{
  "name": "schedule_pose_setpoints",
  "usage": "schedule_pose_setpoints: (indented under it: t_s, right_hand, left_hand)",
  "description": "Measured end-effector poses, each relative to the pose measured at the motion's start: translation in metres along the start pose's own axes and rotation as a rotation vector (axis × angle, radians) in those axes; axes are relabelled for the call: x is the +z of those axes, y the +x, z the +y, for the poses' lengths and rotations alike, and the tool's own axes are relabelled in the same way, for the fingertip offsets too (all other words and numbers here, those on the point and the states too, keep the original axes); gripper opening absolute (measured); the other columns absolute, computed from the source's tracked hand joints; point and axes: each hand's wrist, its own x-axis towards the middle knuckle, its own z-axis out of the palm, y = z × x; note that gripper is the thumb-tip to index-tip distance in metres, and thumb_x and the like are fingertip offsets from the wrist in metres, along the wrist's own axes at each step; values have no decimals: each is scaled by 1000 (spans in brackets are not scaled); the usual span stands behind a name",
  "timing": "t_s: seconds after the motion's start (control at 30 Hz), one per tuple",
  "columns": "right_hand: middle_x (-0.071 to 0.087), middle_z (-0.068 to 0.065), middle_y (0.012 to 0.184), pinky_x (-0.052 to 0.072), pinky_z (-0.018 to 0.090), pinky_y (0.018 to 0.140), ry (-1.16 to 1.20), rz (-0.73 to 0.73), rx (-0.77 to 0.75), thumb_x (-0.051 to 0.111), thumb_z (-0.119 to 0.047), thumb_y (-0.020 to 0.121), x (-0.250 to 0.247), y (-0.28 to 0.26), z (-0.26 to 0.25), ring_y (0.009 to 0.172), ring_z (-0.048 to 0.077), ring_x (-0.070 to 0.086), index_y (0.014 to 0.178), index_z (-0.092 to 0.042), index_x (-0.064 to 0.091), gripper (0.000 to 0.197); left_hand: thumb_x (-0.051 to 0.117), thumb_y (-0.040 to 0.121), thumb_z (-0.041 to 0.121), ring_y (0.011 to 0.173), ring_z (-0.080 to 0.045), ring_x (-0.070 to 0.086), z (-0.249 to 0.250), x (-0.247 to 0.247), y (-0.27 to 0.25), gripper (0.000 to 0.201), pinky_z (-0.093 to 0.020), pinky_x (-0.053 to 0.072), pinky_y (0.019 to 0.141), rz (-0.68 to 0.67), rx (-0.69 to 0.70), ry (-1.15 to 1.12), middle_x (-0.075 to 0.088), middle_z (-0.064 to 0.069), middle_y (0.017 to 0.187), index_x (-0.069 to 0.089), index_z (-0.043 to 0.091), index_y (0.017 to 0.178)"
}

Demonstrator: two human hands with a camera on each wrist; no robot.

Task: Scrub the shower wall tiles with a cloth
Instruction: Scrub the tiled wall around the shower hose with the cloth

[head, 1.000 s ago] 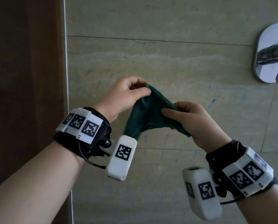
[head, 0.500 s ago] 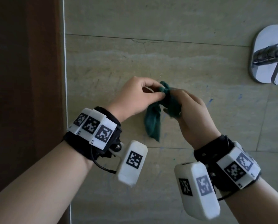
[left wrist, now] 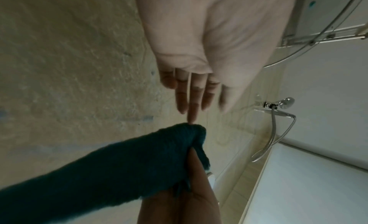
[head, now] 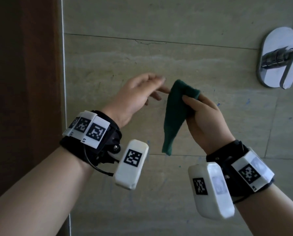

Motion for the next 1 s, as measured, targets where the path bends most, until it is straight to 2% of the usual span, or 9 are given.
schedule_pose_setpoints:
  t_s: [0.07,0.17,0.23,0.33,0.5,0.7,0.83,0.9,1.0]
  right_hand:
    - [68,8,105,54,29,87,39,37,-26,45,-2,98,-1,0,-2,92,18,65,114,-6,61,23]
    - [66,7,105,54,28,86,73,67,-83,46,-3,98,1,-1,-2,94,17,65,115,-5,59,22]
    - [65,8,108,53,30,90,88,78,-89,47,-3,97,5,-1,-1,99,19,64,118,-4,57,24]
    - [66,9,116,52,32,93,96,76,-64,46,-6,98,9,-2,1,106,21,64,120,-5,57,25]
    - [73,-2,97,53,16,72,-78,36,-47,49,-16,99,4,-3,-3,90,9,68,104,-12,65,16]
    - [71,8,105,54,22,77,-161,-19,25,54,-14,95,3,-2,-1,96,19,66,110,-7,64,20]
    - [70,7,100,54,32,86,-112,-67,16,53,-7,93,6,-6,-3,94,19,66,106,-7,62,15]
    - [70,7,103,54,39,91,-73,-81,32,52,-7,94,5,-7,-4,98,21,67,108,-8,61,17]
    - [65,18,117,53,47,91,23,-121,44,49,-2,94,4,-10,-6,107,32,63,122,1,52,28]
  left_hand:
    - [55,94,33,73,-6,63,-4,0,1,22,-25,45,66,-56,-114,86,72,4,92,62,18,108]
    - [47,96,44,67,-14,68,-7,8,-4,37,-24,48,58,-290,-384,30,74,-9,85,55,13,115]
    - [36,99,49,78,-25,70,-8,14,-6,50,-29,57,66,-376,-509,-178,72,-22,95,52,7,121]
    - [32,102,43,92,-32,66,-12,18,0,57,-37,56,83,-283,-557,-480,65,-29,109,53,-7,121]
    - [44,101,30,93,-30,66,-6,19,9,48,-33,58,79,-55,-482,-599,62,-27,113,51,-10,126]
    - [36,102,37,105,-30,61,-4,25,9,44,-35,54,84,-101,-385,-477,59,-22,127,60,5,120]
    - [35,100,49,119,-30,56,-10,24,12,50,-42,42,105,-140,-252,-473,63,-15,124,58,12,125]
    - [49,93,49,116,-30,58,-12,23,13,51,-39,44,100,-151,-170,-391,65,-14,119,57,11,126]
    - [64,86,20,101,-19,64,-12,25,12,32,-26,50,85,-162,-87,-399,69,-5,103,58,8,115]
